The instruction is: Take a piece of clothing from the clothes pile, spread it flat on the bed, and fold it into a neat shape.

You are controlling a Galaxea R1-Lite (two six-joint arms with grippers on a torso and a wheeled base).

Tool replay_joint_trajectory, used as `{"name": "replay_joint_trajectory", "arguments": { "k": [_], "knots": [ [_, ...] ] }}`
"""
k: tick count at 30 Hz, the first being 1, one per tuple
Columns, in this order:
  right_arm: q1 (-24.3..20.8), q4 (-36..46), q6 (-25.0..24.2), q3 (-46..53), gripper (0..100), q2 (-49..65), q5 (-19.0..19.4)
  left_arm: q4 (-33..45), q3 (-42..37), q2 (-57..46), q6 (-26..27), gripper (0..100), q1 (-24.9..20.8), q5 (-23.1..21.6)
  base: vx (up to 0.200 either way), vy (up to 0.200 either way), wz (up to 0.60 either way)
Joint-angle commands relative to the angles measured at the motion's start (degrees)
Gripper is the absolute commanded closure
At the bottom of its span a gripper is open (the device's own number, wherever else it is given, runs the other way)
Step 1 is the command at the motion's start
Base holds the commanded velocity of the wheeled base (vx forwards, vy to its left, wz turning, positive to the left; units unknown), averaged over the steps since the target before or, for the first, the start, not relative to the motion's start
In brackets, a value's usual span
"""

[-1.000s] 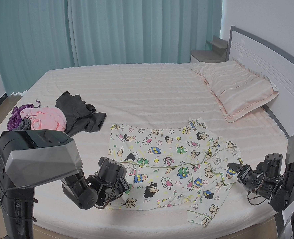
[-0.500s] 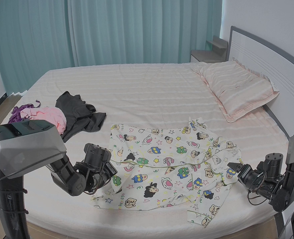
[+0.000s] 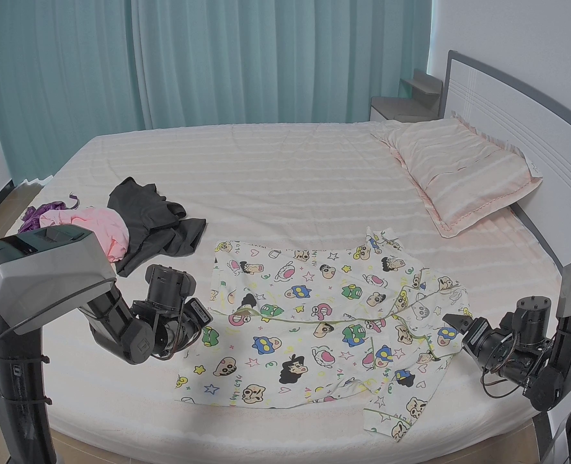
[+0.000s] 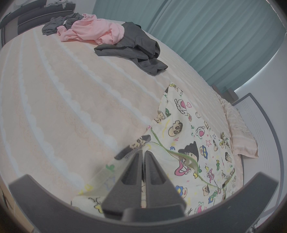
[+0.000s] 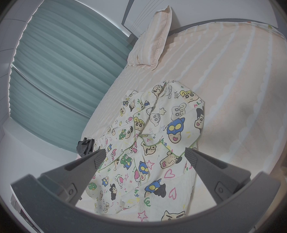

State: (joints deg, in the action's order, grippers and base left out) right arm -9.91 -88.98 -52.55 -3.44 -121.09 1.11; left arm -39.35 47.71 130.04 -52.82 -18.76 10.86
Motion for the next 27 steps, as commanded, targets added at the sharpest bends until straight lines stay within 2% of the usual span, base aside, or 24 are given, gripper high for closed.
{"name": "replay_joint_trajectory", "arguments": {
  "k": [1,9,10,12,20,23,24,27],
  "knots": [
    [-0.2,-0.76,0.0,0.1,0,-0.11,-0.05,-0.11,1.94,2.24,0.26,100,0.39,-0.14,0.0,0.0,0.0],
    [-1.25,-0.85,0.0,0.45,0,-0.11,-0.93,0.33,8.27,5.4,0.26,100,1.36,0.04,0.0,0.0,0.0],
    [-1.25,-0.85,0.0,0.45,0,-0.2,-1.11,0.59,8.98,5.75,0.26,0,1.71,0.12,0.0,0.0,0.0],
    [-1.25,-0.85,0.0,0.45,0,-0.2,-1.11,0.59,9.24,5.84,0.26,0,1.8,0.21,0.0,0.0,0.0],
    [-1.34,-0.76,0.26,0.8,0,-0.02,-1.11,0.77,8.89,5.05,0.09,0,8.13,-0.93,0.0,0.0,0.0],
    [-1.51,-0.76,0.43,1.59,0,0.06,-1.11,1.56,7.48,2.59,-0.26,0,9.71,-3.13,0.0,0.0,0.0],
    [-2.22,-0.76,0.79,2.3,0,0.06,-1.11,3.05,4.49,-1.1,-0.44,0,11.11,-6.38,0.0,0.0,0.0],
    [-2.75,-0.76,1.66,2.82,0,-0.02,-1.2,3.32,0.8,-5.06,-2.29,0,11.55,-9.98,0.0,0.0,0.0]
  ]
}}
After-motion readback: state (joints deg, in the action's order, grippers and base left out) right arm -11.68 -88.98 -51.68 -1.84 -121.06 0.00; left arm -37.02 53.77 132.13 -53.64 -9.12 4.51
